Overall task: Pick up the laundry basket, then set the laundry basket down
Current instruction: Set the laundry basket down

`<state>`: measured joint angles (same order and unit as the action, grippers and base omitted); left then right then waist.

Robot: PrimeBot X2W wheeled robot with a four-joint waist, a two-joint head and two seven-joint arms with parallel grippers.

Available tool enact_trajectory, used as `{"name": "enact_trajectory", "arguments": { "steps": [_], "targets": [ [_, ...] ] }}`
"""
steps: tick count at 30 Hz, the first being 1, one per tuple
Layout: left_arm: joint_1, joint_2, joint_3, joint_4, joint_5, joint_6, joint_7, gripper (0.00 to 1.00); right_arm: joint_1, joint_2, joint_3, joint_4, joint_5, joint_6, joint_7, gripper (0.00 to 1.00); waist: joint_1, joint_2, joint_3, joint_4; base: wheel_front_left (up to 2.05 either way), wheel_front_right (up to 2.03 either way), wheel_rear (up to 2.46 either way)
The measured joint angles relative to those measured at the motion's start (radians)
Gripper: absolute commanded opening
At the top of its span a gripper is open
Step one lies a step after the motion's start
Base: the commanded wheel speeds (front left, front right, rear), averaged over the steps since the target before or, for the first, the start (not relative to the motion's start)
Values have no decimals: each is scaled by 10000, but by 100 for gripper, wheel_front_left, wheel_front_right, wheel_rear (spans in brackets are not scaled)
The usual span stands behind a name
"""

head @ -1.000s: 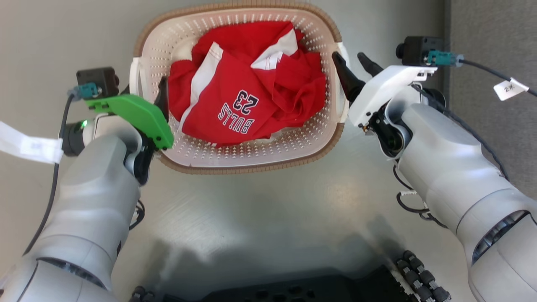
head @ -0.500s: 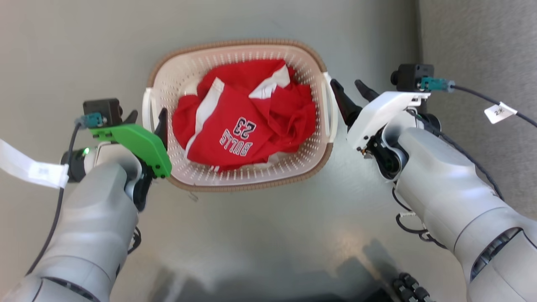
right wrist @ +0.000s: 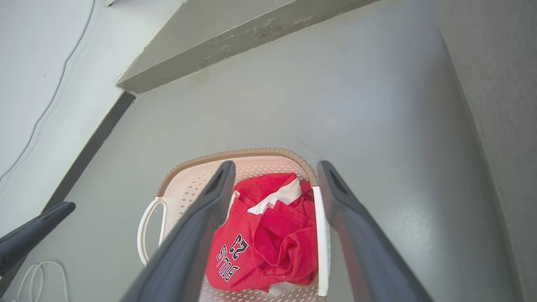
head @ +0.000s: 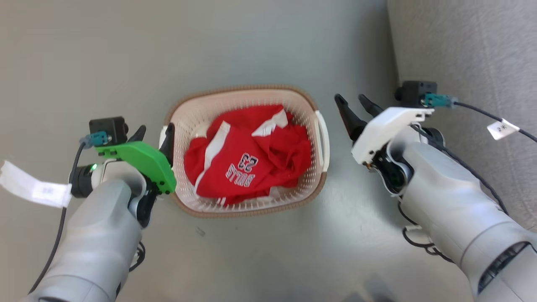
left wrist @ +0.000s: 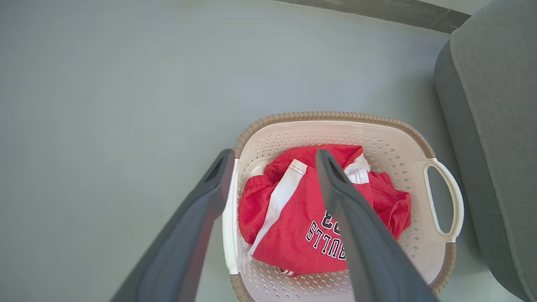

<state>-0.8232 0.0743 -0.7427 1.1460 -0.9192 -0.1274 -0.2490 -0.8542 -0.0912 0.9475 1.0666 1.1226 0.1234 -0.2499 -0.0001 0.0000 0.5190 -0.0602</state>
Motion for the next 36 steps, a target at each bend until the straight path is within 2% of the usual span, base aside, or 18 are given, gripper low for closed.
{"name": "enact_trajectory", "arguments": {
  "steps": [9, 21, 27, 36],
  "targets": [
    [504, 142, 460, -911, 35, 0, 0, 100, 522, -439, -412, -382, -422, 0, -2, 100, 0, 0, -1041, 29, 0, 0, 0],
    [1575, 782, 1404, -2349, 894, 35, 0, 100, 1122, -826, -1528, -1678, -1618, 0, -2, 100, 0, 0, -2560, 111, 0, 0, 0],
    [2100, 826, 2061, -3325, 1292, 163, -2, 100, 1693, -1110, -2197, -2305, -2192, -17, -4, 100, 0, 0, -3192, 95, 0, 0, 0],
    [3007, 995, 2964, -4780, 1948, 324, -27, 100, 2688, -1319, -3229, -3626, -3229, -476, -4, 100, 0, 0, -3922, 149, 0, 0, 0]
  ]
}}
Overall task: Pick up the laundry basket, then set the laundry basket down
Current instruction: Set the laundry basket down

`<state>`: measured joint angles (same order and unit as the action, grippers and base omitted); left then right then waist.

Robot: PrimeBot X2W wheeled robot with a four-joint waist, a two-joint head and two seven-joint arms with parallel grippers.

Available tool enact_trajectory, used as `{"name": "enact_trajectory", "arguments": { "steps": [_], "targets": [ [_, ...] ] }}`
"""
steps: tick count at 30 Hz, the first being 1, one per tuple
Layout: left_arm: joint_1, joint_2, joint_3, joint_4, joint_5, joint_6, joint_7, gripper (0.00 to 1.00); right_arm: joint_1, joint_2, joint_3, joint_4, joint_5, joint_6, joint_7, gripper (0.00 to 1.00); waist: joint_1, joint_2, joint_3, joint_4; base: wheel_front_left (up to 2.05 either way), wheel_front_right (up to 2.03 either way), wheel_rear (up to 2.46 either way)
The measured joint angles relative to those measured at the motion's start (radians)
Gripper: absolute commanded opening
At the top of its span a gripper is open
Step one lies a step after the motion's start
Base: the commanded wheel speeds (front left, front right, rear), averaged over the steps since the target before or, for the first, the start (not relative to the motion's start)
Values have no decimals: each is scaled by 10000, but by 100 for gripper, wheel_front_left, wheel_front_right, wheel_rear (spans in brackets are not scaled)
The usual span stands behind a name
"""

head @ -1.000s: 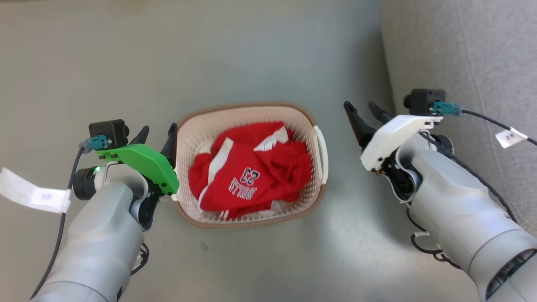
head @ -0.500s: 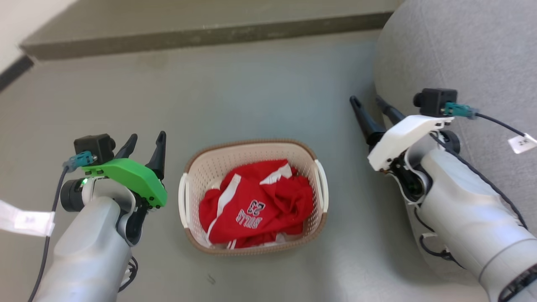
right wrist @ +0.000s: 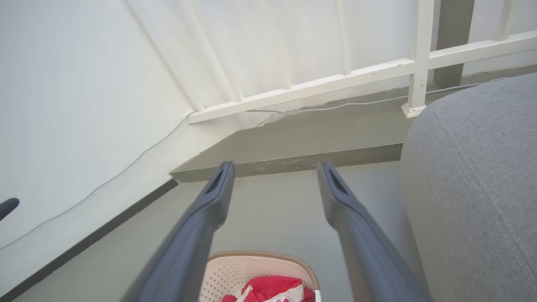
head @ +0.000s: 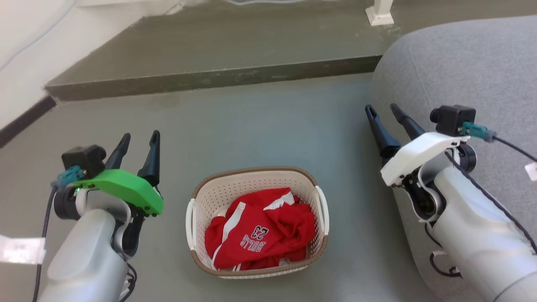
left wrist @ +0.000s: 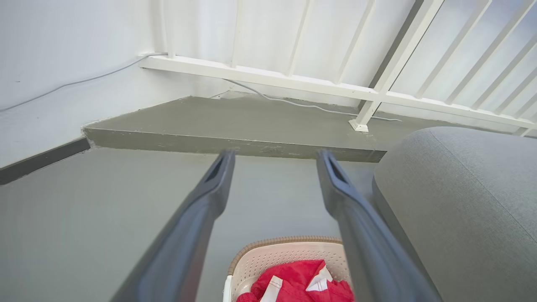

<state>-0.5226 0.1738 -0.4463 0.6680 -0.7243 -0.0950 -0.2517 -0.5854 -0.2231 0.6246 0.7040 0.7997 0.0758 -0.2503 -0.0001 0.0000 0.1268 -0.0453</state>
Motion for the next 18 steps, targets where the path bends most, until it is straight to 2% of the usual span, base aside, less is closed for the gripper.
{"name": "enact_trajectory", "arguments": {
  "steps": [10, 18],
  "targets": [
    [1201, -15, 1041, -1546, 602, 42, 0, 100, 1448, 44, -1266, -1802, -1089, -516, -2, 100, 0, 0, -444, 88, 0, 0, 0],
    [2019, -94, 1720, -2452, 1055, 130, 0, 100, 2360, 88, -2008, -3007, -1979, -779, -4, 100, 0, 0, -542, 85, 0, 0, 0]
  ]
}}
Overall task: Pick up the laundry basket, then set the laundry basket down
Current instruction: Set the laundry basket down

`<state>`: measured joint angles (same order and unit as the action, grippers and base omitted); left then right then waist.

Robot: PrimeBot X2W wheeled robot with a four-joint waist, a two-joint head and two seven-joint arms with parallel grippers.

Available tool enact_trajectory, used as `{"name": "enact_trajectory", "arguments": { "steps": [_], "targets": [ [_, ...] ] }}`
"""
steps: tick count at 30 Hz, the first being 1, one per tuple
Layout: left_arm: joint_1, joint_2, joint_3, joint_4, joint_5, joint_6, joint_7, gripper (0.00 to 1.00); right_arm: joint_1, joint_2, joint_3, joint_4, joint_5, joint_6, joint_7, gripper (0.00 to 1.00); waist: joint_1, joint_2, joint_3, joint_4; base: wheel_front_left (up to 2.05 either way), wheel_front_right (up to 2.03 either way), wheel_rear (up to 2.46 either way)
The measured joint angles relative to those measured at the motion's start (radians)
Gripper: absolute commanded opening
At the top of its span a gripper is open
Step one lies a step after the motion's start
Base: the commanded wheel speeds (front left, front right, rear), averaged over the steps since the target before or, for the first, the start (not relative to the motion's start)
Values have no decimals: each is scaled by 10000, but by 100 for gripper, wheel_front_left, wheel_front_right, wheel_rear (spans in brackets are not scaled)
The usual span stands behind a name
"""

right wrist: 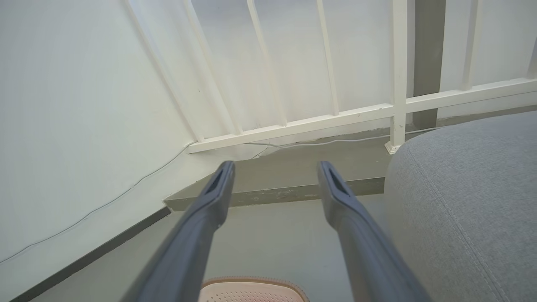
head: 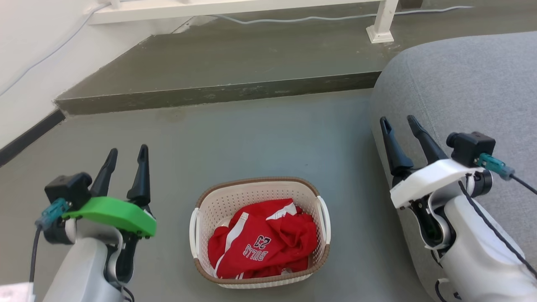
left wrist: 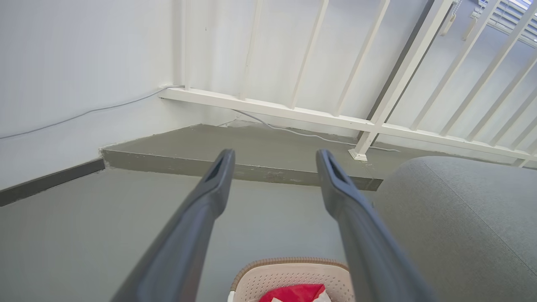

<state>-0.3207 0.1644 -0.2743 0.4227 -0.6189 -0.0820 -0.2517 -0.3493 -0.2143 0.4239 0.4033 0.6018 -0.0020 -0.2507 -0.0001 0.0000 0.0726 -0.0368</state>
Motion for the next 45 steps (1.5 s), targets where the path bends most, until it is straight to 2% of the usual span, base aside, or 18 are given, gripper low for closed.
{"name": "enact_trajectory", "arguments": {
  "steps": [6, 14, 31, 45],
  "targets": [
    [606, -88, 430, -506, 399, 42, 0, 100, 582, 136, -408, -637, -493, -84, -10, 100, 0, 0, -75, -3, 0, 0, 0],
    [1210, -286, 543, -999, 880, 42, 0, 100, 1319, 198, -717, -1097, -911, -84, -10, 100, 0, 0, -175, 66, 0, 0, 0],
    [1806, -575, 819, -1475, 1461, -63, 0, 100, 2023, 472, -1208, -1498, -1448, -69, -10, 100, 0, 0, -224, 107, 0, 0, 0],
    [1987, -792, 988, -1634, 1664, -151, 0, 100, 2237, 604, -1540, -1628, -1789, 132, -10, 100, 0, 0, -187, 99, 0, 0, 0]
  ]
}}
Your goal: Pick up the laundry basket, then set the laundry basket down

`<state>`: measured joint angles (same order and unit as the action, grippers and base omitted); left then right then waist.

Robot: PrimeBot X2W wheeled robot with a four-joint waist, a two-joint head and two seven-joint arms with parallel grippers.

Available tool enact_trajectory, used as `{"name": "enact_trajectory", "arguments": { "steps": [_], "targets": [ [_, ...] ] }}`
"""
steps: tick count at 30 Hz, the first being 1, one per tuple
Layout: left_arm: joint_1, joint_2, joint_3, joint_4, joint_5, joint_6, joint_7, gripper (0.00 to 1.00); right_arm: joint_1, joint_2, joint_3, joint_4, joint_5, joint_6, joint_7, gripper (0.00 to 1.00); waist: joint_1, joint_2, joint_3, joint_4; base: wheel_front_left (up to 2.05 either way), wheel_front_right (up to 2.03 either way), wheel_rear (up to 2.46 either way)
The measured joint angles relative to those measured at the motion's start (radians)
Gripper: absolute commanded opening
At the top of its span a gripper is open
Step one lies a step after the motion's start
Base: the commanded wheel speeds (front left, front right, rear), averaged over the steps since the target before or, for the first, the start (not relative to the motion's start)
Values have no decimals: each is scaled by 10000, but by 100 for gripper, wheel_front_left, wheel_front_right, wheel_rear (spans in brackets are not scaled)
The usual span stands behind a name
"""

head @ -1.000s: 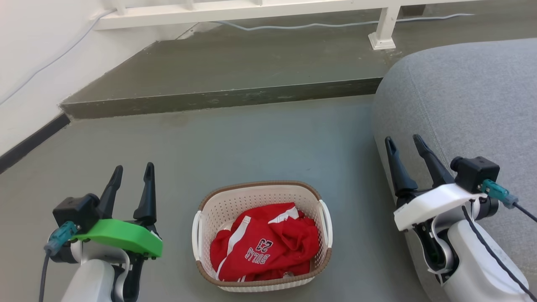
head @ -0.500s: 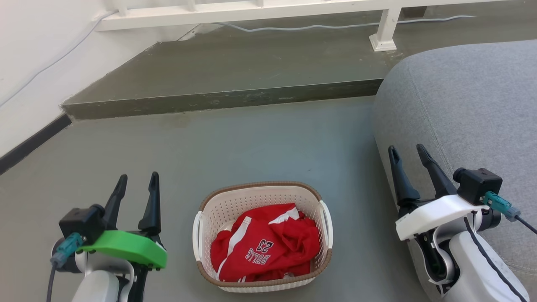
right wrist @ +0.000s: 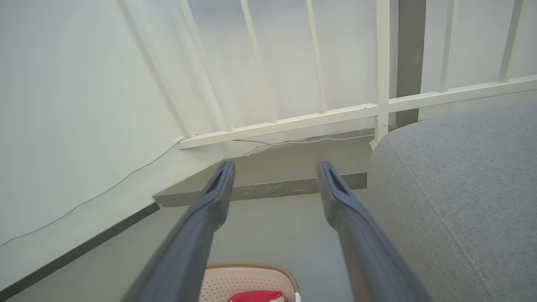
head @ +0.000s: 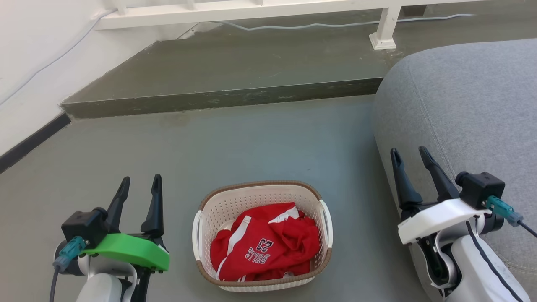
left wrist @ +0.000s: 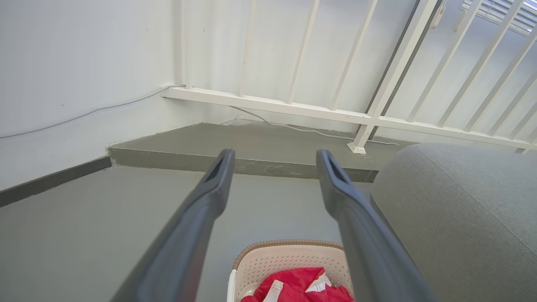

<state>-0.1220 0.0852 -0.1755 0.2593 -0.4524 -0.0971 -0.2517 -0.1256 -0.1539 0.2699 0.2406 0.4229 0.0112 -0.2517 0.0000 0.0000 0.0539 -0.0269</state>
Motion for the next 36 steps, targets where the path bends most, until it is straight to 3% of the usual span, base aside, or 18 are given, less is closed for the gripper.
{"name": "enact_trajectory", "arguments": {
  "steps": [14, 15, 25, 36],
  "targets": [
    [19, -35, 132, -88, 454, -81, -2, 100, 139, 201, -240, -17, -301, 136, 0, 100, 0, 0, -11, 1, 0, 0, 0],
    [33, -42, 121, -58, 454, -81, 2, 0, 151, 224, -265, 19, -368, 134, 2, 0, 0, 0, -17, 0, 0, 0, 0],
    [291, -148, 150, 489, 79, -79, 151, 0, 601, 407, -328, 468, 48, 138, 77, 0, 0, 0, -43, 9, 0, 0, 0],
    [291, -198, 453, 518, -1467, -79, 640, 0, 601, 535, -694, 454, 1588, 238, 462, 0, 0, 0, -102, 42, 0, 0, 0]
  ]
}}
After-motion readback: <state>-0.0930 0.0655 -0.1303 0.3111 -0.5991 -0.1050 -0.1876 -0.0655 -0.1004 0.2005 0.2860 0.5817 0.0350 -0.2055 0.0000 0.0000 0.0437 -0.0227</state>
